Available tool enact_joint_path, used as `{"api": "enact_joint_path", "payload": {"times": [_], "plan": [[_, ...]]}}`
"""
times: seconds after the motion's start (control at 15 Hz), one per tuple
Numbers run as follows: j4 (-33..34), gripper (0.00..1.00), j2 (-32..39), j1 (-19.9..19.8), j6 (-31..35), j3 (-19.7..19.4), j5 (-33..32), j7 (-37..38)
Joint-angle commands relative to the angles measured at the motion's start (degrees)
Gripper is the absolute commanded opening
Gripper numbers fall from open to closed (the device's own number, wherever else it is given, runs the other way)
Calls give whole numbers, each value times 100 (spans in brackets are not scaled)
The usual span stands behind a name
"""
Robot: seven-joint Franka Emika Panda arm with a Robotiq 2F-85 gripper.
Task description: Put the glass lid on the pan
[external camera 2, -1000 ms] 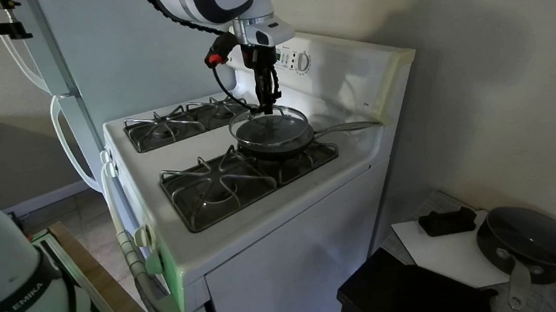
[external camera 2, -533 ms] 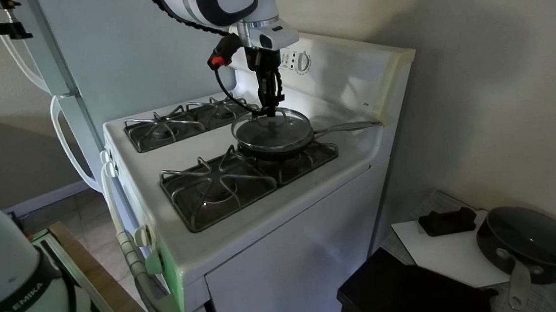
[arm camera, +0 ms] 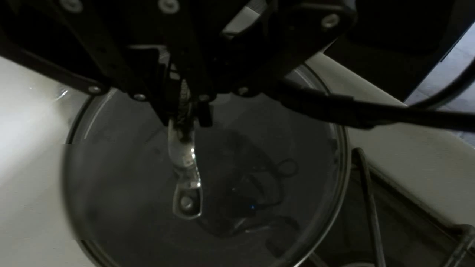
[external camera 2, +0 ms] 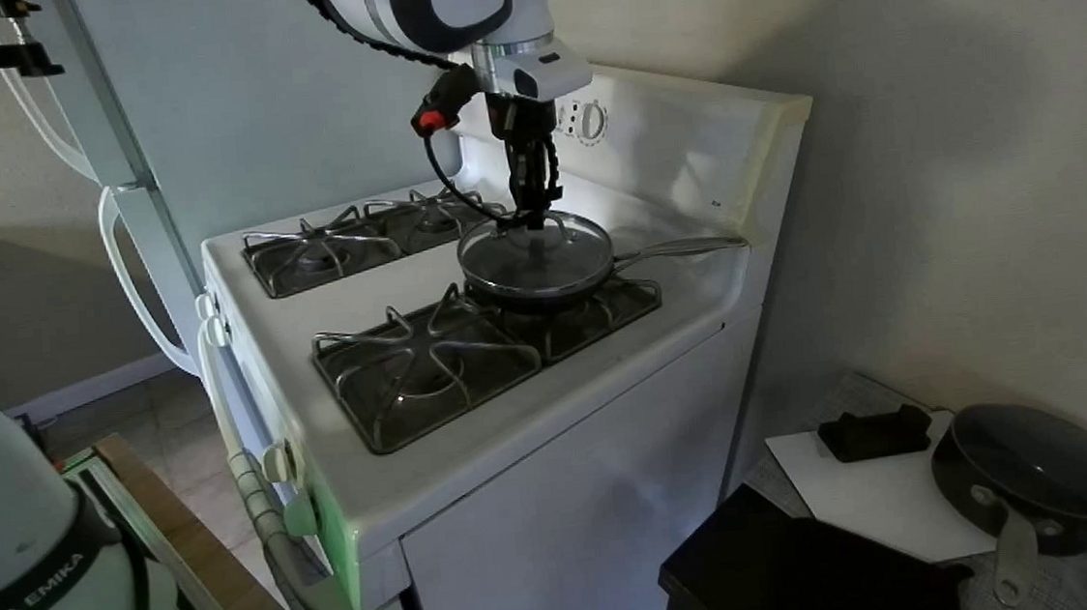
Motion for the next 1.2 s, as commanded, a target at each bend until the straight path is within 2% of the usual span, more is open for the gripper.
{"api": "enact_joint_path", "payload": {"times": [0.0,1.13], "plan": [[111,3,85,24,131,10,174,64],[198,3,257,106,178,35,9,146]]}}
